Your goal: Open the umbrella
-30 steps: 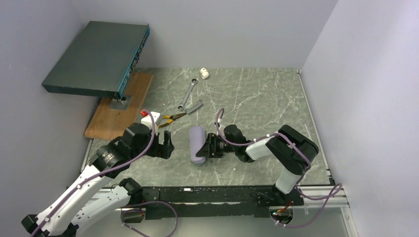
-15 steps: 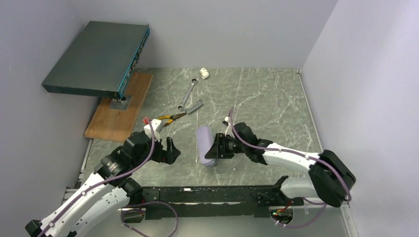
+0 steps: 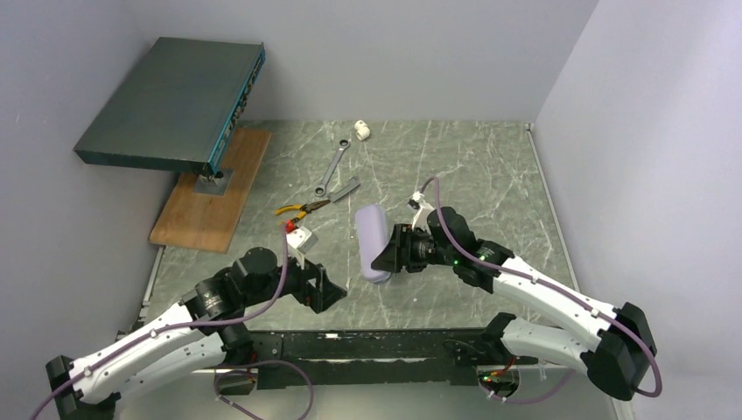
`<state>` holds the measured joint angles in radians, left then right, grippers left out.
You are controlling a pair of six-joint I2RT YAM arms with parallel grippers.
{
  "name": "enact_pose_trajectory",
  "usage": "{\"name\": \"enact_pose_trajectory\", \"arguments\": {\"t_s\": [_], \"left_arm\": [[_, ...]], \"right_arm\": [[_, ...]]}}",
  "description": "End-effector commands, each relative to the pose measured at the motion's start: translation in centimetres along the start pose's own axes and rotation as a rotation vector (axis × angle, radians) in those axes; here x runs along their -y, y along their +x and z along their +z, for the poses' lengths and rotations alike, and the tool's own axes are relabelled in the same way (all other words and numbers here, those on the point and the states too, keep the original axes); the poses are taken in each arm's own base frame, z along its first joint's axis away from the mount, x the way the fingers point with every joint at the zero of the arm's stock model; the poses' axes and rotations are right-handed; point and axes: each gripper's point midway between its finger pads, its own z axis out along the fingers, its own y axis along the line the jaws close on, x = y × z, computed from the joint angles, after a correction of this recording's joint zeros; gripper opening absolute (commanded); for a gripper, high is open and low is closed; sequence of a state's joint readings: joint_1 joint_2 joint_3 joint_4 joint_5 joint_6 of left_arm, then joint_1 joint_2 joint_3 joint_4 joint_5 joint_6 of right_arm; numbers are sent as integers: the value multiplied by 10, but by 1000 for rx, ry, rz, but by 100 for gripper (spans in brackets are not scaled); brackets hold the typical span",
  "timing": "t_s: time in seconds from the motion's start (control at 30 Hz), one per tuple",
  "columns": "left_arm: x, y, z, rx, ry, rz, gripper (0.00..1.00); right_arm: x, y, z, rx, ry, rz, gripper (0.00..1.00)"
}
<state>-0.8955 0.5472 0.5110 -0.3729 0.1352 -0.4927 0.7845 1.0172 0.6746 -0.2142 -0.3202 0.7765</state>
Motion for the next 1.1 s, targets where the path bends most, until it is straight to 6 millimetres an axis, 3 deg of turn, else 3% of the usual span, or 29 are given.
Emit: {"name": "enact_pose_trajectory", "arguments": {"t_s": [0.0,0.33,0.63,0.9,1.07], "left_arm": [[31,-17,7,89,82,54,99],[82,-14,19,115,145,245,91],[104,-21,33,156,136,329,86],[107,-19,31,290,137,431,76],[119,-18,32,362,166,545,67]], "right_arm": [[-29,-26,-22,94,-51,-34,0],[-42,-31,-57,151,-55,-33,0],[-50,-30,-79,182,-79,-21,0],[-59,-25,-82,148,-117,-10,0],[-68,-23,-88,142,-158,-3,0]]}}
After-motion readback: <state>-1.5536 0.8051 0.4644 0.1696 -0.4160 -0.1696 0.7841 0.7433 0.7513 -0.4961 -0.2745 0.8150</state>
